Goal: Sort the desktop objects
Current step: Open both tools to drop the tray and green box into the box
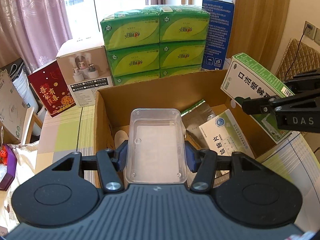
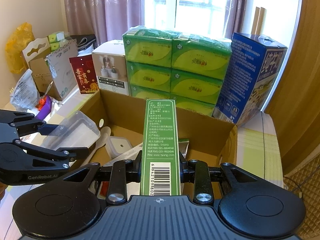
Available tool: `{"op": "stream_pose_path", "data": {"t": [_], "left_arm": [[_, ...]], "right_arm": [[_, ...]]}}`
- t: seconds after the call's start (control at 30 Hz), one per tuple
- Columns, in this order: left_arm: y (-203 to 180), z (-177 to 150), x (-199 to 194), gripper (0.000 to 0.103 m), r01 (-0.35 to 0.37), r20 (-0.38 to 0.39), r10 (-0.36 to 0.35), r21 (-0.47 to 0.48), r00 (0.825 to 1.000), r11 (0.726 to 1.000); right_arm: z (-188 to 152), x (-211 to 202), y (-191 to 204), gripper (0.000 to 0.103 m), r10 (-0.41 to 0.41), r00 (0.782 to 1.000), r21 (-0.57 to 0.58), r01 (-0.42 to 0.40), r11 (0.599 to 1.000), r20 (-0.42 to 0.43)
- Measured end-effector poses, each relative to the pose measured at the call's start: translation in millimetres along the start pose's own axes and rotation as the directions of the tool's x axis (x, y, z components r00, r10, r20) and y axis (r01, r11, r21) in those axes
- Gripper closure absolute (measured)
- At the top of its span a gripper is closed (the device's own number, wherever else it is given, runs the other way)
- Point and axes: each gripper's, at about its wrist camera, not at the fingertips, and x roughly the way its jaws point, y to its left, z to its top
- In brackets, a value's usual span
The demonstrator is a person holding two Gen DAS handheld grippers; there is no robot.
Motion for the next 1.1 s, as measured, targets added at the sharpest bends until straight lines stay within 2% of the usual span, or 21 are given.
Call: {"op": "stream_pose_path", "data": {"t": [0.63, 0.7, 1.1], "left_arm": [[1.8, 2.0, 20.8, 0.051, 0.014, -0.01, -0.014, -0.007, 1.0, 1.0], [3.8, 3.3, 21.3, 0.045, 0.006, 0.0, -0.006, -0.01, 1.0, 1.0], [13.3, -1.1, 19.4, 0.045, -0.011, -0.01, 0.011, -0.002, 1.0, 1.0]], "right_arm": [[5.4, 16.4, 4.4, 0.075, 0.003, 1.0, 0.001, -0.003, 1.0, -0.011], [5.7, 18.6, 4.9, 0.075, 0.004, 1.0, 0.003, -0.004, 1.0, -0.011], [2.0, 22.7, 8.7, 0.075, 0.021, 1.0, 0.015, -0.02, 1.0, -0.021]]}}
